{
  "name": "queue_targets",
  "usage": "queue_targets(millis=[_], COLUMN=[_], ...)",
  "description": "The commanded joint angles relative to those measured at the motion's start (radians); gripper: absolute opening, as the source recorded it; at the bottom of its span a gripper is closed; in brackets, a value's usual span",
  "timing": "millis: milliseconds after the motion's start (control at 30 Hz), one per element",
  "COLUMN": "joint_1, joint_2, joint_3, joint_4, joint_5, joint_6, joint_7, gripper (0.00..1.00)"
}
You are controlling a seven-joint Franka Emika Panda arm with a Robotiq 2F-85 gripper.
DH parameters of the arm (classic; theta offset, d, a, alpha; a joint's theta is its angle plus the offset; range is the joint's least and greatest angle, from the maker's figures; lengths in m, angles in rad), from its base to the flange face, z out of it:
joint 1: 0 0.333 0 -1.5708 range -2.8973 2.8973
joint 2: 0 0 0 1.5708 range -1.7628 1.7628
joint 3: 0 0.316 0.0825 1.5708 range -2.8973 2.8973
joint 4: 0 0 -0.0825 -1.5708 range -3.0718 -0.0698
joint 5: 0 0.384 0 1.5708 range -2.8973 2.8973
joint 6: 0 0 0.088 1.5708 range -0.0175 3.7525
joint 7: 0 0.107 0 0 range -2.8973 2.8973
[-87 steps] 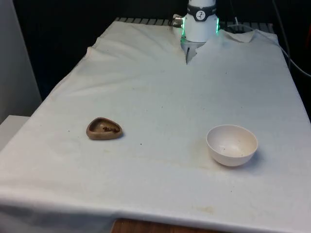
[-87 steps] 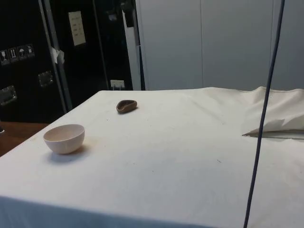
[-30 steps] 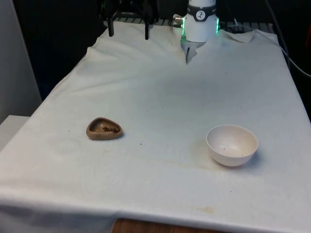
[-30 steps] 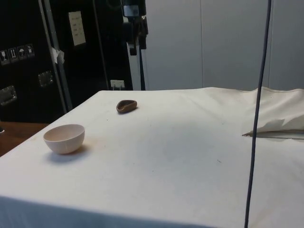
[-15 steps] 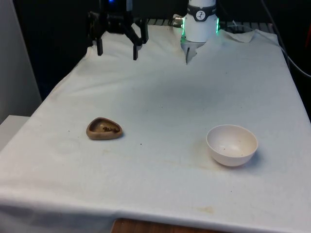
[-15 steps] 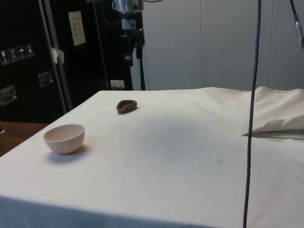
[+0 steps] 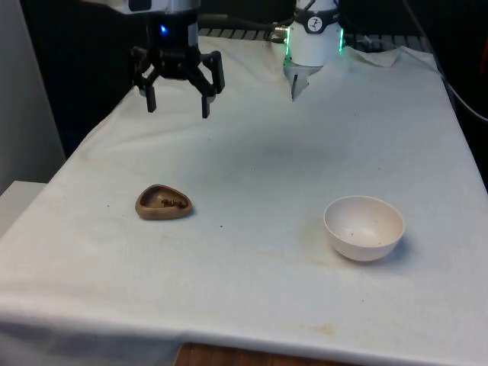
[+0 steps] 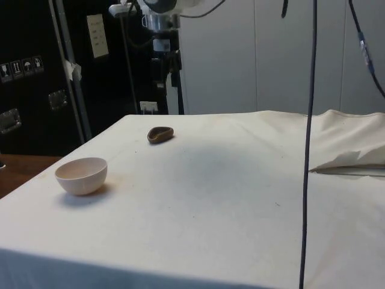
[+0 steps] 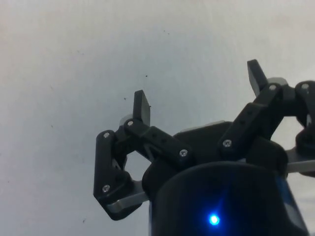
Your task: Pour the coffee beans from the cup into the bowl.
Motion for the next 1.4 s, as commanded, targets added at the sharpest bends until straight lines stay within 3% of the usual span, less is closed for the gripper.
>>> queue_targets(millis=[0,233,267,300,500,567,600,633,733,833,867,900,1100,1133,1167,1367], joint_1=[-0.006,-0.016,-0.005,-0.016,-0.023,-0.024,-0.015,-0.024,-0.026,-0.027,-0.019,-0.027,-0.027,-0.021,-0.027,-0.027], joint_2=[0.018,0.067,0.062,0.072,0.112,0.123,0.120,0.128,0.146,0.156,0.150,0.162,0.179,0.173,0.185,0.215], joint_3=[0.005,-0.006,-0.015,-0.010,-0.024,-0.029,-0.038,-0.032,-0.041,-0.046,-0.052,-0.049,-0.052,-0.059,-0.053,-0.054], joint_4=[0.015,0.060,0.053,0.065,0.097,0.104,0.099,0.107,0.118,0.122,0.116,0.125,0.132,0.125,0.135,0.167], joint_5=[0.012,0.042,0.033,0.049,0.095,0.107,0.104,0.113,0.134,0.147,0.140,0.154,0.170,0.166,0.174,0.183], joint_6=[0.003,-0.003,0.001,-0.004,-0.006,-0.006,-0.001,-0.006,-0.005,-0.003,-0.001,-0.003,0.002,0.000,0.004,0.003], joint_7=[-0.007,-0.042,-0.031,-0.050,-0.106,-0.124,-0.118,-0.133,-0.168,-0.193,-0.179,-0.210,-0.265,-0.253,-0.281,-0.326], gripper=[1.00,1.00,1.00,1.00,1.00,1.00,1.00,1.00,1.00,1.00,1.00,1.00,1.00,1.00,1.00,1.00])
